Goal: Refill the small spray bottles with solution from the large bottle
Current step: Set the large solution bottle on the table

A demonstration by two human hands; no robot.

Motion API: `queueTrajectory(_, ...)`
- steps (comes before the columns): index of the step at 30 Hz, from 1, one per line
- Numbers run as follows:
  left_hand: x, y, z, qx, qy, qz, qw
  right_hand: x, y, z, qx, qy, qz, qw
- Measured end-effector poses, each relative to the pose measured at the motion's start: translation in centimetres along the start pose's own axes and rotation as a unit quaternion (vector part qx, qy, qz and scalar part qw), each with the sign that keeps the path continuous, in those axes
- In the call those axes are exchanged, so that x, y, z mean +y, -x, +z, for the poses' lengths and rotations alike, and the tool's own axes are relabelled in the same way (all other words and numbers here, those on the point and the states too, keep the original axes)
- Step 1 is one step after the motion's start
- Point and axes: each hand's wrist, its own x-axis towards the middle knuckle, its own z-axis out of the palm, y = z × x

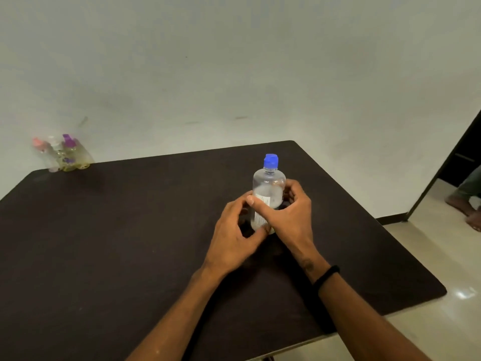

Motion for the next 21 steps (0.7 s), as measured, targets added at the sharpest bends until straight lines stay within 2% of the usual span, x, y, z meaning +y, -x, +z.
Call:
queueTrajectory(2, 0.0, -0.2, 0.3, -0.024, -0.021, 0.011, 0.999, -0.2, 0.2, 0.3, 0.025, 0.014, -0.019, 0.999)
queueTrajectory(5, -0.1, -0.9, 0.6, -0.017, -0.017, 0.010, 1.000, -0.4, 0.5, 0.8, 0.033, 0.030, -0.030, 0.999)
queueTrajectory(8, 0.2, -1.4, 0.5, -0.014, -0.008, -0.010, 1.000, -0.4, 0.8, 0.8, 0.020, 0.047, -0.033, 0.998)
queueTrajectory(11, 0.0, -1.2, 0.1, -0.015, 0.010, -0.022, 1.000, -0.2, 1.2, 0.3, -0.020, 0.008, -0.024, 0.999)
queueTrajectory(15, -0.4, -0.8, -0.5, 0.011, 0.045, -0.030, 0.998, 0.2, 1.7, -0.4, -0.075, 0.012, -0.038, 0.996)
queueTrajectory(21, -1.2, -0.4, -0.8, 0.069, 0.033, -0.021, 0.997, 1.3, 1.3, -0.2, -0.063, 0.038, -0.030, 0.997)
